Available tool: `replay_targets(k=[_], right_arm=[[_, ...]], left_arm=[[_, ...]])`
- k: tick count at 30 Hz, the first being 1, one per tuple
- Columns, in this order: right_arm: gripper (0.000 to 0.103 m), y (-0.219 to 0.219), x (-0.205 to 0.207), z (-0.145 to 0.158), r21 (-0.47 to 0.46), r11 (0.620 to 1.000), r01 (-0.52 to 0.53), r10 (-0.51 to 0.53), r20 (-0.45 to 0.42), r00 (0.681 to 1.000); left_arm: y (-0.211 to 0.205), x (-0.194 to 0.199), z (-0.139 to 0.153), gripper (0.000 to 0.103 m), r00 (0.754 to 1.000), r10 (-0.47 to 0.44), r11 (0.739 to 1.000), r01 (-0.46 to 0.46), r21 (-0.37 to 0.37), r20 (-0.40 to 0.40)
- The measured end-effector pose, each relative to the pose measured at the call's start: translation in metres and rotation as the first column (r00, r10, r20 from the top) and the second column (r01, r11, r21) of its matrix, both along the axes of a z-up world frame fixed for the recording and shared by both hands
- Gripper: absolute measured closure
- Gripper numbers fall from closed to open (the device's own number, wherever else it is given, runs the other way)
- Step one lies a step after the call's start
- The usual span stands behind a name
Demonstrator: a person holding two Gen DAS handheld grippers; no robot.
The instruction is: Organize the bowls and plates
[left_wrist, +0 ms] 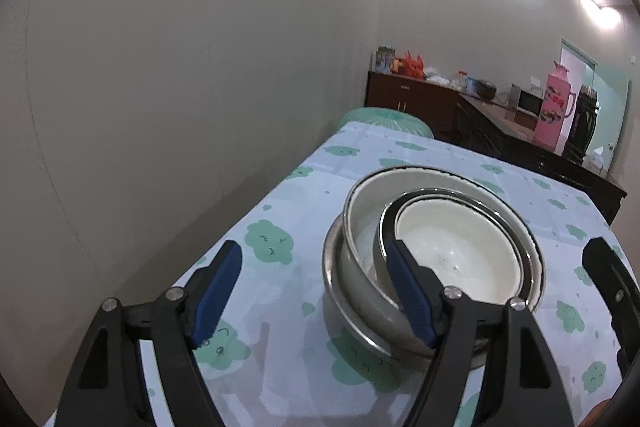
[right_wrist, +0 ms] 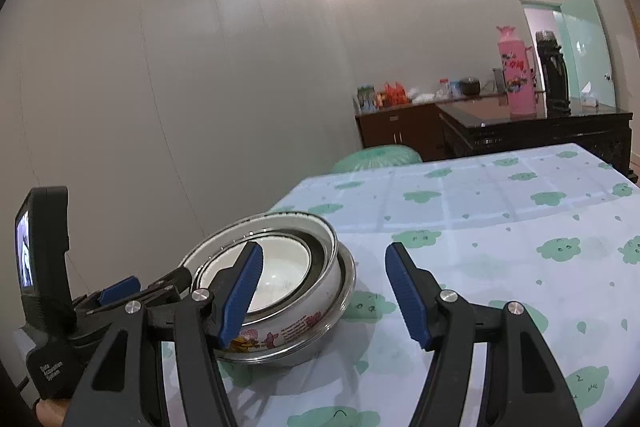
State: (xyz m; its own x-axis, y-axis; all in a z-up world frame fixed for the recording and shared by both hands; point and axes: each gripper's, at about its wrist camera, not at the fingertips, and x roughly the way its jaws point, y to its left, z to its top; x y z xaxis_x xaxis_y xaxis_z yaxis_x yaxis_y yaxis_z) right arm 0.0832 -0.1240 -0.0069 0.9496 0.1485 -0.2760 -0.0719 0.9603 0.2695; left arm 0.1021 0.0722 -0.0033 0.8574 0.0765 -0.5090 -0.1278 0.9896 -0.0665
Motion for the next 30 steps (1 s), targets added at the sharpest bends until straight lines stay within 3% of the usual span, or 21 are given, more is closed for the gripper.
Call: replay_targets(k=[2,9,22,30], right_arm=[[0.037,0.0,-0.005,-0.002,-0.007,1.0,0.008,-0.008,0.021,1.0],[0.037,0.005,-0.013,-0.008,-0.054,0.998,0.011,-0.009,0.053,0.999],[0.037,-0.003,-0.037,-0.004,-0.056,0.998,-0.015,0.019,0.062,0.998],[0.037,-0.002,-0.075,0.01,-0.11,0.994,-0.016,0.026,0.092,0.995]], left_arm=[[-0.001,-0.006,-0.001,0.015,1.0,0.015,1.0,-0.015,0.007,0.024],[-0.006,-0.016,0.002,0.009,0.997,0.017,0.999,-0.019,0.039,0.073],[-0.001,-0.045,0.009,0.008,0.999,-0.04,0.999,0.041,-0.015,0.033],[-0.003,-0.067,0.018,0.008,0.997,-0.067,0.998,0.067,0.001,0.024]])
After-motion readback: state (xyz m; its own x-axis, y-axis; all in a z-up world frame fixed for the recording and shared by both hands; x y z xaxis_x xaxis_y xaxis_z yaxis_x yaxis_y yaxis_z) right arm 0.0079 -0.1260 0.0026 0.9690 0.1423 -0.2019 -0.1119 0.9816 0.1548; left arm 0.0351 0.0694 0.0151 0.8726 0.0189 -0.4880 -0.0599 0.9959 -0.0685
